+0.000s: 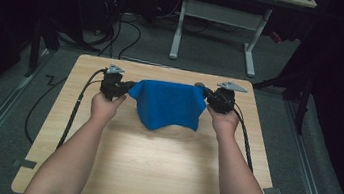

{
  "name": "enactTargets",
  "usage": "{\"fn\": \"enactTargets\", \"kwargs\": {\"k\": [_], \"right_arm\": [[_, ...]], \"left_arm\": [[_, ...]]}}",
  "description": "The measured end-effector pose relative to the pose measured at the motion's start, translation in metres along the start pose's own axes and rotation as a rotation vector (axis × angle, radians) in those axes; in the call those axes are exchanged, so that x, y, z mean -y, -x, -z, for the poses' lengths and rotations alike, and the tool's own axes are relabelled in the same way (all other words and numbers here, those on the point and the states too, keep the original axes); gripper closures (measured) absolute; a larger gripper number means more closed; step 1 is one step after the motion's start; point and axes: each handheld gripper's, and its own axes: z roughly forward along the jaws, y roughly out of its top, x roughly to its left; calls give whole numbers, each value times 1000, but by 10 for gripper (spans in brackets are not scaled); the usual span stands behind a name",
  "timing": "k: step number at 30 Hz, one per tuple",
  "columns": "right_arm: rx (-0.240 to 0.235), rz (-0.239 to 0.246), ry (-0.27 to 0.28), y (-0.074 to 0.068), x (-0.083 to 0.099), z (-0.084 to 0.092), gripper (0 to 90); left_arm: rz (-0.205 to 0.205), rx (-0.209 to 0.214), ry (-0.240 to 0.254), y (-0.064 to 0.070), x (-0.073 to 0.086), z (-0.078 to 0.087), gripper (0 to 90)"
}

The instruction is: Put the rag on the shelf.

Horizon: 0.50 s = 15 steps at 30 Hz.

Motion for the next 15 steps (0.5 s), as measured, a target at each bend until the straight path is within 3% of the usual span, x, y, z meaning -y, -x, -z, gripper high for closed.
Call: {"fn": "enactTargets", "kwargs": {"k": [5, 15], "right_arm": [[-14, -9, -29, -5, 15, -2, 890], [-26, -12, -50, -10, 28, -4, 889]], "left_arm": [[4, 20, -4, 7, 12, -3, 877], [34, 38, -33, 6, 28, -9, 877]]}}
